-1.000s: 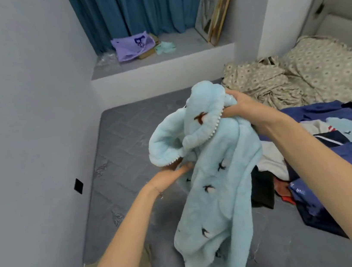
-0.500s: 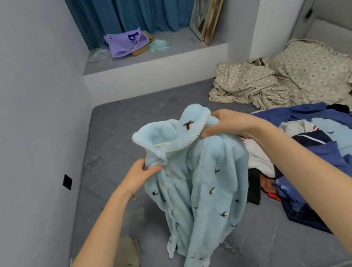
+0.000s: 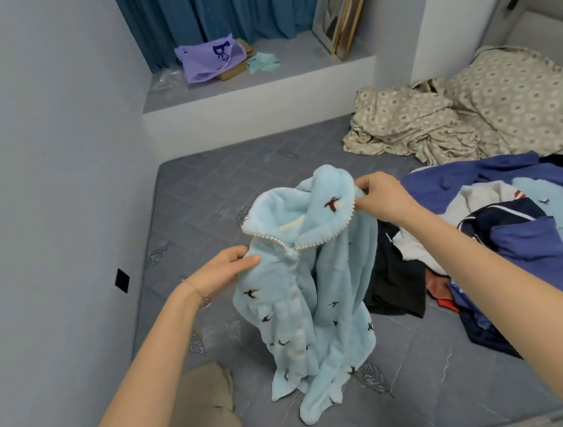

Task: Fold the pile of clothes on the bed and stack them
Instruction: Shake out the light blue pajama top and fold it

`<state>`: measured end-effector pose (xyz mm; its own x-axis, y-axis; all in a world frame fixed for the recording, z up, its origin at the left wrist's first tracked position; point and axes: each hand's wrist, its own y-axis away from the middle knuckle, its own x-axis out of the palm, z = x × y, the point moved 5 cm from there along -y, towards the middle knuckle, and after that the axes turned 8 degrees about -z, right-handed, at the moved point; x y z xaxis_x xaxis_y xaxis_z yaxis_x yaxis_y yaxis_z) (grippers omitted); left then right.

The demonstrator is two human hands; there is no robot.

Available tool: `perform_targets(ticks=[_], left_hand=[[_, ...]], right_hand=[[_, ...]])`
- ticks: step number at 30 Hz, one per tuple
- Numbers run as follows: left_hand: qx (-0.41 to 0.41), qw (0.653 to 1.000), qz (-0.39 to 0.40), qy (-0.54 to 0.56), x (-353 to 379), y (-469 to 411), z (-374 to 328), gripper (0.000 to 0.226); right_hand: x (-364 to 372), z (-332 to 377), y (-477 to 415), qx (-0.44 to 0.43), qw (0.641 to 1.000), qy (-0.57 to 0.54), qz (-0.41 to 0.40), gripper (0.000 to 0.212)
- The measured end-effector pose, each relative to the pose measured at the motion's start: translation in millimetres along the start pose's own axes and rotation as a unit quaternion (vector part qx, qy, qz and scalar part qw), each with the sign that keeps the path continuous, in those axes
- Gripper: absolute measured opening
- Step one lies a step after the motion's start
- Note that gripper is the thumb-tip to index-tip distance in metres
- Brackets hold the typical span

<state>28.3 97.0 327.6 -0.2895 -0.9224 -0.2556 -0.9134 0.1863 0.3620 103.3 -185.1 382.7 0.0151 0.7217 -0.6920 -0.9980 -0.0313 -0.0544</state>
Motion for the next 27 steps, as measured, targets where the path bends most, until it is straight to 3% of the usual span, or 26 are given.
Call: perform_targets(ticks=[4,7,9,11,14,16,22,27], left_hand=[[0.020,0.998,-0.029,0.047,3,-2,-7,0.082],[0.060,0.994,-0.027,0.088,10,2,-23,0.057],[0.083,0.990,-0.039,0.105,11,3,-33,0.050],[0.096,0.987,-0.059,0.115,10,1,-41,0.048],[0.104,0.985,-0.087,0.105,4,-1,-47,0.035],[0.097,0.988,-0.095,0.074,3,-3,-48,0.030],[0.088,0.987,-0.133,0.030,-2,-3,-49,0.027],[0.085,0.978,-0.190,0.030,-16,4,-60,0.055]], right_hand=[[12,4,2,-0.054,0.998,-0.006,-0.035,0.015],[22,-1,2,-0.066,0.996,-0.030,-0.050,0.009],[26,-2,3,-0.071,0.995,-0.042,-0.053,0.022],[30,-6,5,-0.054,0.993,-0.094,-0.043,0.026],[35,-16,12,-0.006,0.987,-0.147,-0.057,0.007],[34,-19,13,0.007,0.984,-0.162,-0.075,0.008],[32,-14,6,0.046,0.973,-0.226,-0.013,0.014],[37,-6,1,0.118,0.925,-0.360,0.042,0.012]])
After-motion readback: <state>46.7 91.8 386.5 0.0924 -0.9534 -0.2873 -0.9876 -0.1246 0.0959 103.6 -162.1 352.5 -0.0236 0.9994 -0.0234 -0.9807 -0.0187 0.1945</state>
